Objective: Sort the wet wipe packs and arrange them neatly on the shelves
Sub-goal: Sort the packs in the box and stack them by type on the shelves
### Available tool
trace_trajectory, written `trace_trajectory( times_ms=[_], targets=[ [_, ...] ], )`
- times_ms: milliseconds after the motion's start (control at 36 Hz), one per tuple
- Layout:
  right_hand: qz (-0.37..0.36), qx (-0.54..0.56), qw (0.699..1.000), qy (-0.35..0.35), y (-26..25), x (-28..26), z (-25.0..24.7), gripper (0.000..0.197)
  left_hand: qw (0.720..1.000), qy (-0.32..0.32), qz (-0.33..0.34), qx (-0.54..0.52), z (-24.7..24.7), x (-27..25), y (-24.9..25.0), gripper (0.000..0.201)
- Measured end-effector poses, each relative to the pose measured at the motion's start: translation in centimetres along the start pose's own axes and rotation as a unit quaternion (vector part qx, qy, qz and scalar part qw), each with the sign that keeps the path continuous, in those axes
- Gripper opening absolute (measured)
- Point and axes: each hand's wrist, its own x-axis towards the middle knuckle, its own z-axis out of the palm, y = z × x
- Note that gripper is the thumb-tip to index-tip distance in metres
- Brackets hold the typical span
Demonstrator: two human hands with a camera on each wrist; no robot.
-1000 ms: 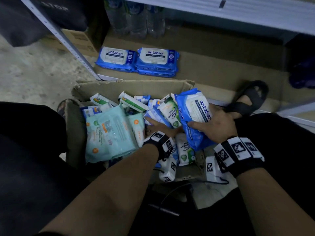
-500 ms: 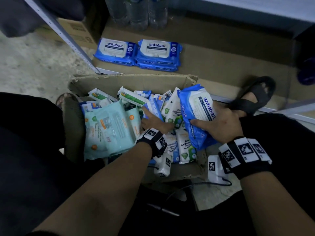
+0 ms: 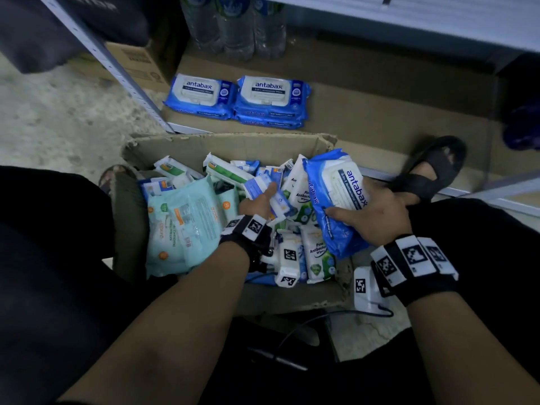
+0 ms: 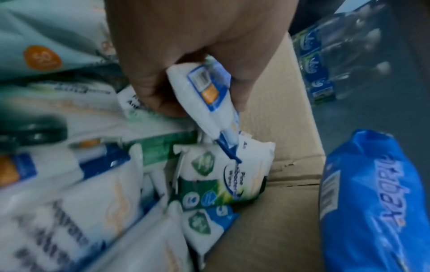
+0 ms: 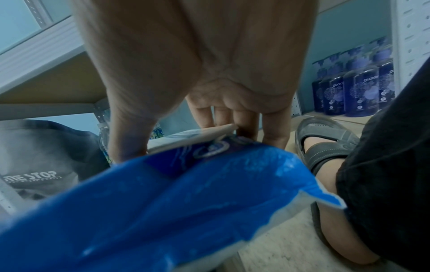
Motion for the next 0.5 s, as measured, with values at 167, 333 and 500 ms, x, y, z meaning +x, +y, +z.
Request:
trace_trajectory(
  times_ms=[167, 333, 500],
  targets=[
    [-0.004, -0.001, 1.000, -0.005, -0.4, -0.2, -0.5, 0.070, 0.994, 0.010, 0.081, 0.066, -3.9, -1.7, 2.9, 0.044],
    [-0.005, 0.012, 1.000, 0.000, -0.4, -0.5, -1.0, 0.061, 0.941, 0.131, 0.174, 0.259, -11.5, -2.6, 5.3, 0.057],
    [0.013, 0.036, 0.999, -0.005, -0.2, -0.9, -0.9, 0.079, 0.910, 0.238, 0.098, 0.325, -16.8, -1.3, 4.2, 0.082]
  ],
)
